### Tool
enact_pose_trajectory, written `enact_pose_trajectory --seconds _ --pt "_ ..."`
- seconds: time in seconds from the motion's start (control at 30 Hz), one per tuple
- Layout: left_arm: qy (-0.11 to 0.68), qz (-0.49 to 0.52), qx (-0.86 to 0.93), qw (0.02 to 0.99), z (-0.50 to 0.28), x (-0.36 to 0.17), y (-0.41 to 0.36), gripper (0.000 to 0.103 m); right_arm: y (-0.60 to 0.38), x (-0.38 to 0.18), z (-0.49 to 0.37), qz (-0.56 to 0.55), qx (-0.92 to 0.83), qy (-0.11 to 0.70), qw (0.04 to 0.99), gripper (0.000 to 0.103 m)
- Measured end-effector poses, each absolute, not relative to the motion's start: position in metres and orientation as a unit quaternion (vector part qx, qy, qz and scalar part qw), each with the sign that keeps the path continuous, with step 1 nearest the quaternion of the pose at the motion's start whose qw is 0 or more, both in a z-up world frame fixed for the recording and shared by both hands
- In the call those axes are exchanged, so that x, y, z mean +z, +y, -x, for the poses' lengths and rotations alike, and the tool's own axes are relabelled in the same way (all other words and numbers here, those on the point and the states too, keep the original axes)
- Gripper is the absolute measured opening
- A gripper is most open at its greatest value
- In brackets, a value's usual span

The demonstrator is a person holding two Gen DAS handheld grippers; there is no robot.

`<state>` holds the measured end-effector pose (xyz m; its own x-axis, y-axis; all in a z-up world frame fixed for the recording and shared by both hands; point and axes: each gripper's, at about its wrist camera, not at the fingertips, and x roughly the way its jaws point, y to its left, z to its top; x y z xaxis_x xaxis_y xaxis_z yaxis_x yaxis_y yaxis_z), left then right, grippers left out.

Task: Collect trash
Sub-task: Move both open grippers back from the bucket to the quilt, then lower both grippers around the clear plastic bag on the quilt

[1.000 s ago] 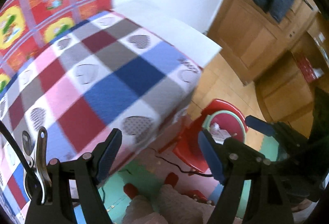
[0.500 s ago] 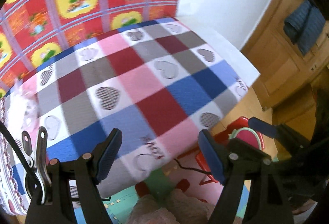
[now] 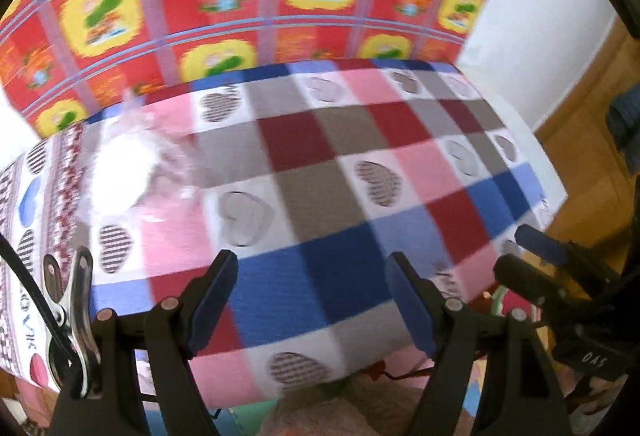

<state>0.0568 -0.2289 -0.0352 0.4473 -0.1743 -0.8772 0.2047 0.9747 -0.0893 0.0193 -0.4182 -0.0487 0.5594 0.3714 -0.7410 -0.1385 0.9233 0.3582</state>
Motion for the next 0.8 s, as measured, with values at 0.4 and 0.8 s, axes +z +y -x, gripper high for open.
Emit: enact_pose_trajectory --seconds 0.4,0.8 --pt "0.517 0.058 0.007 0.854 -0.079 -0.045 -0.130 0.077 -0.341 -0.055 -0.088 -0.093 0.248 0.463 0.846 0.070" --pt "0.515 0.148 0.083 0.840 -0.122 -0.060 -0.063 0.075 -0.262 -0.081 -0.174 -0.046 0.339 0.499 0.796 0.069"
